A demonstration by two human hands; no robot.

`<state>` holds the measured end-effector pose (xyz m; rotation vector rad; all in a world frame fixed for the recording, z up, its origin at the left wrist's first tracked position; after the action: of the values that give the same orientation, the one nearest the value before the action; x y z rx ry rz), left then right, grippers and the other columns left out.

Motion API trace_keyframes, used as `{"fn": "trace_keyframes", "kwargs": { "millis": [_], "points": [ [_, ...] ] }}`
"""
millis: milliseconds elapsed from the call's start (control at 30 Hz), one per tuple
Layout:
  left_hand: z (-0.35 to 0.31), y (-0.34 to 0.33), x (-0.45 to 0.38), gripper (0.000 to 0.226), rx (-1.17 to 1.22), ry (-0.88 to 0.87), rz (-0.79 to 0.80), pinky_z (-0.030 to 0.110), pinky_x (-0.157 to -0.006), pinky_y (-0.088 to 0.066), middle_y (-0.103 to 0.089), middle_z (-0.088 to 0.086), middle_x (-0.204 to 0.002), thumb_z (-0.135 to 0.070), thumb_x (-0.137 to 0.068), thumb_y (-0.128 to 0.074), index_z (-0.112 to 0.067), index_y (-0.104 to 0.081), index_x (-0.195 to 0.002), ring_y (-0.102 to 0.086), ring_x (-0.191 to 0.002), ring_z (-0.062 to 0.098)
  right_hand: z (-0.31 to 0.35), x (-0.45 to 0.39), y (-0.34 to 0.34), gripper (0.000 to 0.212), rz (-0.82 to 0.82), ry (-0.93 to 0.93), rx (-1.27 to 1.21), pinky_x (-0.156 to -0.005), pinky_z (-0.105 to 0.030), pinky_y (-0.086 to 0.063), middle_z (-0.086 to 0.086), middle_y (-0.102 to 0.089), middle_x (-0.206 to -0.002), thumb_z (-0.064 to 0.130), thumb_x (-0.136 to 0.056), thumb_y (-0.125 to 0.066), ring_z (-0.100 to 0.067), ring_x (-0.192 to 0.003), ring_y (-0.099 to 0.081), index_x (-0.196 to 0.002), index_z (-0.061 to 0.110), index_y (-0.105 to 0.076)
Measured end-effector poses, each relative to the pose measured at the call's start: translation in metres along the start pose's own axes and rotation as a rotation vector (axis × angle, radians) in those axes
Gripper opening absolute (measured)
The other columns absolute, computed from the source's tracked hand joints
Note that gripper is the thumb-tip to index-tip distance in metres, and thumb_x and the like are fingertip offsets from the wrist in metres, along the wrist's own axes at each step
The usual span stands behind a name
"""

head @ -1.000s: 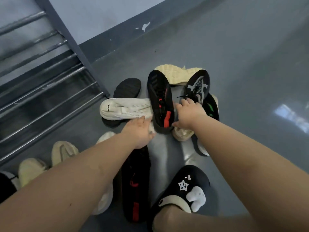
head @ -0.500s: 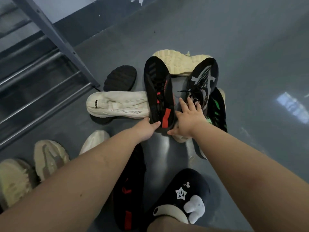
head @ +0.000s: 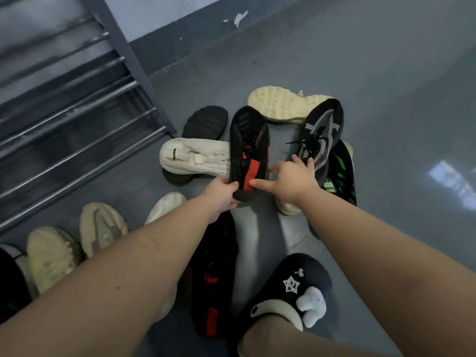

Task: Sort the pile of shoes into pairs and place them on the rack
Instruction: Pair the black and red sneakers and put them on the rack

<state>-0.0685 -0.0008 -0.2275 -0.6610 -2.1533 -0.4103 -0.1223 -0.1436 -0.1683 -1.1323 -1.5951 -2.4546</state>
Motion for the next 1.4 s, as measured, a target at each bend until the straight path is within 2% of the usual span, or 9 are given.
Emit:
{"fn": "trace_keyframes", "kwargs": {
  "millis": [133, 267, 433, 700, 867, 967, 1033, 1267, 1400],
  "points": [
    [0.013, 0.019, 0.046, 0.03, 0.069, -0.002, -0.011, 0.022, -0.067, -0.045, -0.059, 0.013, -0.111, -0.012, -0.101, -0.038, -0.006, -0.05, -0.127, -0.059, -0.075, 0.018, 0.027, 0.029, -0.011, 0.075, 0.077, -0.074, -0.358, -0.1, -0.034, -0.038, -0.014, -0.05, -0.14, 0.064, -0.089, -0.041, -0.03, -0.125, -0.049, -0.138, 0.008, -0.042],
    [0.047, 0.033, 0.099, 0.033, 0.185, 0.041, 0.023, 0.029, -0.076, -0.049, -0.058, 0.018, -0.128, -0.009, -0.101, -0.037, -0.003, -0.043, -0.133, -0.06, -0.105, 0.031, 0.054, 0.059, -0.039, 0.068, 0.262, -0.21, -0.701, -0.078, -0.035, -0.055, -0.014, -0.062, -0.12, 0.062, -0.089, -0.042, -0.029, -0.103, -0.061, -0.123, 0.005, -0.055],
    [0.087, 0.062, 0.146, 0.017, 0.261, 0.054, 0.051, 0.035, -0.09, -0.048, -0.058, 0.013, -0.112, -0.01, -0.101, -0.037, -0.013, -0.045, -0.116, -0.059, -0.109, 0.035, 0.078, 0.098, -0.072, 0.043, 0.345, -0.23, -0.817, -0.069, -0.032, -0.056, -0.01, -0.068, -0.098, 0.05, -0.087, -0.059, -0.023, -0.082, -0.063, -0.101, 0.009, -0.062],
    [0.153, 0.063, 0.17, 0.04, 0.132, 0.089, 0.087, 0.029, -0.086, -0.046, -0.056, 0.009, -0.125, -0.029, -0.099, -0.042, -0.009, -0.045, -0.134, -0.057, -0.112, 0.028, 0.074, 0.152, -0.095, 0.031, 0.424, -0.384, -0.883, -0.057, -0.031, -0.05, -0.008, -0.064, -0.086, 0.035, -0.09, -0.062, -0.021, -0.071, -0.061, -0.097, 0.005, -0.057],
    [0.238, 0.062, 0.114, 0.084, -0.119, 0.084, 0.005, 0.039, -0.104, -0.044, -0.061, 0.011, -0.126, -0.064, -0.064, -0.054, -0.008, -0.057, -0.126, -0.06, -0.113, 0.024, 0.035, 0.166, -0.106, 0.027, 0.272, -0.421, -0.782, -0.08, -0.047, -0.055, -0.01, -0.062, -0.09, 0.025, -0.085, -0.07, -0.033, -0.093, -0.063, -0.098, 0.01, -0.052],
    [0.253, 0.06, 0.103, 0.055, -0.115, 0.117, 0.036, 0.037, -0.104, -0.042, -0.063, 0.009, -0.123, -0.042, -0.083, -0.059, -0.008, -0.056, -0.126, -0.059, -0.112, 0.023, 0.016, 0.172, -0.117, 0.032, 0.234, -0.442, -0.724, -0.066, -0.037, -0.054, -0.006, -0.059, -0.092, 0.028, -0.085, -0.07, -0.028, -0.091, -0.058, -0.104, 0.014, -0.049],
    [0.232, 0.058, 0.125, 0.044, -0.093, 0.128, 0.04, 0.036, -0.103, -0.042, -0.062, 0.011, -0.125, -0.032, -0.09, -0.057, -0.009, -0.054, -0.128, -0.059, -0.113, 0.024, 0.009, 0.17, -0.123, 0.037, 0.237, -0.463, -0.763, -0.078, -0.044, -0.056, -0.006, -0.062, -0.093, 0.032, -0.083, -0.071, -0.029, -0.094, -0.061, -0.108, 0.012, -0.053],
    [0.226, 0.048, 0.132, 0.058, 0.084, 0.36, 0.014, 0.048, -0.093, -0.043, -0.047, 0.009, -0.138, -0.041, -0.089, -0.058, -0.016, -0.039, -0.138, -0.045, -0.123, 0.034, -0.001, 0.152, -0.134, 0.036, 0.313, -0.512, -0.906, -0.084, -0.051, -0.055, -0.012, -0.069, -0.093, 0.025, -0.078, -0.078, -0.033, -0.092, -0.067, -0.101, 0.008, -0.058],
    [0.23, 0.039, 0.125, 0.055, 0.28, 0.363, -0.003, 0.042, -0.086, -0.045, -0.057, 0.011, -0.127, -0.026, -0.086, -0.066, -0.017, -0.042, -0.135, -0.055, -0.106, 0.029, -0.004, 0.148, -0.135, 0.034, 0.43, -0.502, -0.912, -0.086, -0.045, -0.055, -0.01, -0.069, -0.098, 0.024, -0.081, -0.074, -0.03, -0.097, -0.066, -0.107, 0.009, -0.058]
  ]
}}
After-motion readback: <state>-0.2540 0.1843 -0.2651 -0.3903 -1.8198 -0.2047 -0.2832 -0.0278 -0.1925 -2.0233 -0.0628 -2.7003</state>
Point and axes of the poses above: each hand's wrist, its own x-axis away from the middle knuckle, its own y-axis out of the back of the hand, z = x × y, the point moved 4 cm from there along -x, towards the middle knuckle
